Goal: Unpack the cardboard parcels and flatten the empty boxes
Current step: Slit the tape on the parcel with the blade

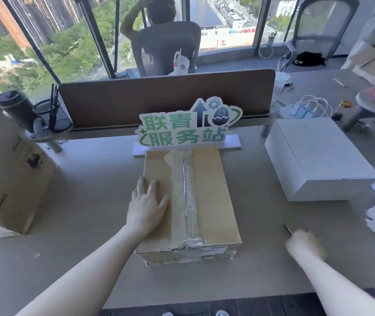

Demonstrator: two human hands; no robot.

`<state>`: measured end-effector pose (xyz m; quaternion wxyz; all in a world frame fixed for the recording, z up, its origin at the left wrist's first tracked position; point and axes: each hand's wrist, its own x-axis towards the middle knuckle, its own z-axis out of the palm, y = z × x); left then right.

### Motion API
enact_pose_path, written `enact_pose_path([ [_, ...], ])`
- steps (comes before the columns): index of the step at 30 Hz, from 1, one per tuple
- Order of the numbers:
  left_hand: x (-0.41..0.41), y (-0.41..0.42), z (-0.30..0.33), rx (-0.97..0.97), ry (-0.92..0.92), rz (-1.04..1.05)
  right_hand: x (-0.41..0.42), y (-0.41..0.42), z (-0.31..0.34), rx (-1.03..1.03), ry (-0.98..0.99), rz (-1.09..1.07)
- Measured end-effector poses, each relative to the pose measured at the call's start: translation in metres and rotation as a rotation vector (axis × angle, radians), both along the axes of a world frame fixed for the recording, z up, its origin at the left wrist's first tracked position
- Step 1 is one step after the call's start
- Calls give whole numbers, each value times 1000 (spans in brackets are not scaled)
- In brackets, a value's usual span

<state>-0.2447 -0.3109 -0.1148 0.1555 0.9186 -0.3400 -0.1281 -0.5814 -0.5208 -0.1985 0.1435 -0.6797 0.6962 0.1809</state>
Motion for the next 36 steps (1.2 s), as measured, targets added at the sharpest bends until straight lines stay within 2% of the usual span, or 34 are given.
enact_pose_path([
  [4, -6, 7, -5, -15, -12, 7, -6, 3, -8, 32, 99, 89],
  [6, -7, 9, -6, -24, -16, 14, -2, 3, -5, 20, 59, 140],
  [10, -7, 10, -6, -29, -21, 22, 33, -4, 12, -57, -364, 199],
  [13, -5, 8, -4, -19, -23, 11, 81, -4, 48, -124, -689, 259],
  [17, 10, -4, 0, -4, -39, -30, 150, -1, 98, -176, -876, 390],
  [20, 32, -20, 7, 0, -47, -81, 194, -1, 119, -189, -873, 485],
  [29, 87, -81, 16, -28, -33, -228, 274, -19, 126, -187, -629, 646],
  [36, 96, -100, 1, -102, 16, -139, 315, -47, 132, -125, -520, 804],
])
